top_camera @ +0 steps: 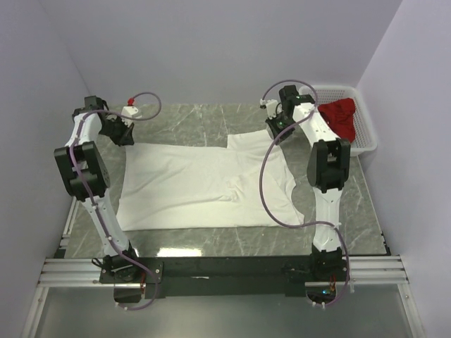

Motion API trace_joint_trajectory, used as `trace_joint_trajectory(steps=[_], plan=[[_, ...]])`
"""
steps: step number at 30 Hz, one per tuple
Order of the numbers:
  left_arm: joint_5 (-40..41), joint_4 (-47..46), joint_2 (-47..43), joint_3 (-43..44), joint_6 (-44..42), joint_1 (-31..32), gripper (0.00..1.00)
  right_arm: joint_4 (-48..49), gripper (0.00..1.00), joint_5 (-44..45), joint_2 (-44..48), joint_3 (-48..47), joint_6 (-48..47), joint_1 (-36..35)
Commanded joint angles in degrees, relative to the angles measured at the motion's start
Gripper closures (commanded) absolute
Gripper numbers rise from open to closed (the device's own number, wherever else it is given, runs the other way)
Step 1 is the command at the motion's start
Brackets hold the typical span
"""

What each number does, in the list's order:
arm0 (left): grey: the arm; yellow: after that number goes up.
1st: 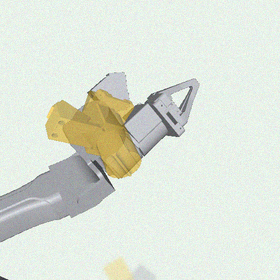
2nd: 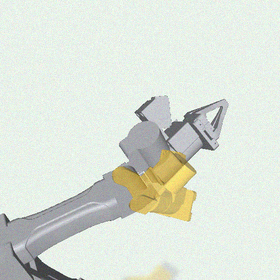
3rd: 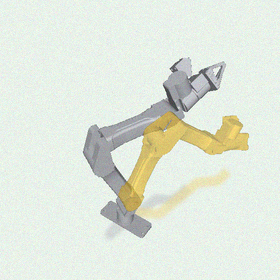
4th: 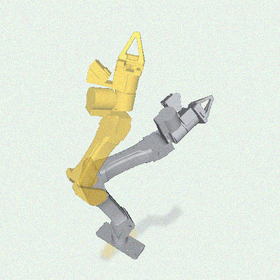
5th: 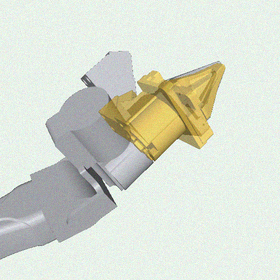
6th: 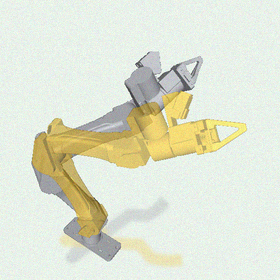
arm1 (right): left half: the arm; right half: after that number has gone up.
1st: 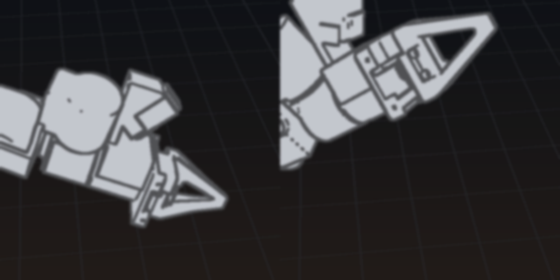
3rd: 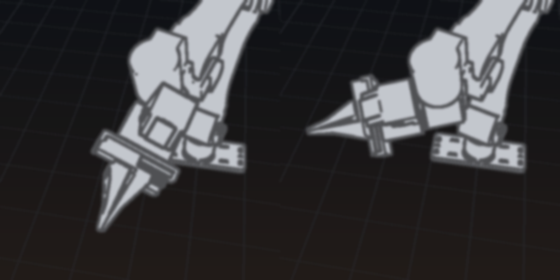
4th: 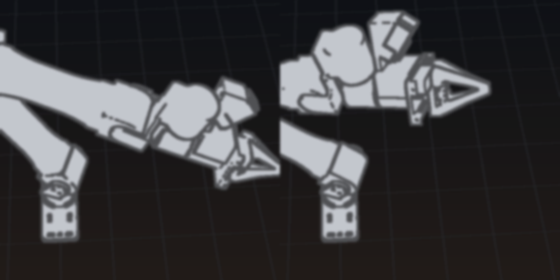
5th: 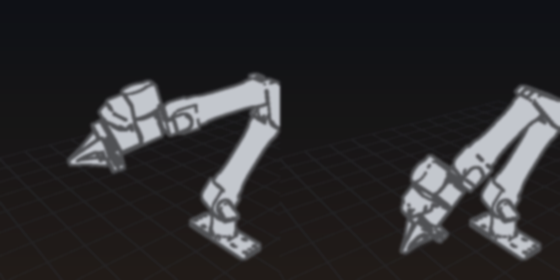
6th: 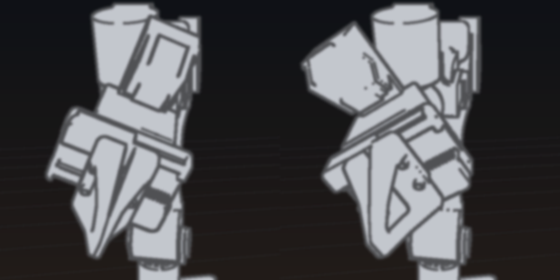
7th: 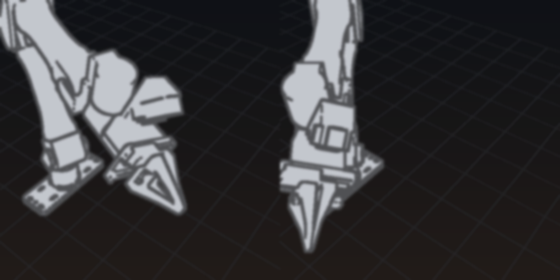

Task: Fold and stack the t-shirts
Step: Fold the tshirt

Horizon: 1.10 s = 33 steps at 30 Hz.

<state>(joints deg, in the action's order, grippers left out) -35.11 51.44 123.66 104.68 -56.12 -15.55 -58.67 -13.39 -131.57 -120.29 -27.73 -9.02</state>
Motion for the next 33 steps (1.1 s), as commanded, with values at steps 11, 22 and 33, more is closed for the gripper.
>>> trace_joint_trajectory(steps=[11,22,33], plan=[[-3.73,2.52,-15.81,-12.13,-11.73,-3.96,1.00,-0.83,1.00,-4.72,14.67,11.47,2.15,0.84],[-4.88,5.60,-26.00,-21.53,-18.76,-5.45,1.00,-0.04,1.00,-5.95,26.53,25.18,3.47,0.84],[-3.12,6.30,-31.54,-29.00,-24.30,-7.65,1.00,2.78,1.00,-8.06,36.64,40.21,4.08,0.75]])
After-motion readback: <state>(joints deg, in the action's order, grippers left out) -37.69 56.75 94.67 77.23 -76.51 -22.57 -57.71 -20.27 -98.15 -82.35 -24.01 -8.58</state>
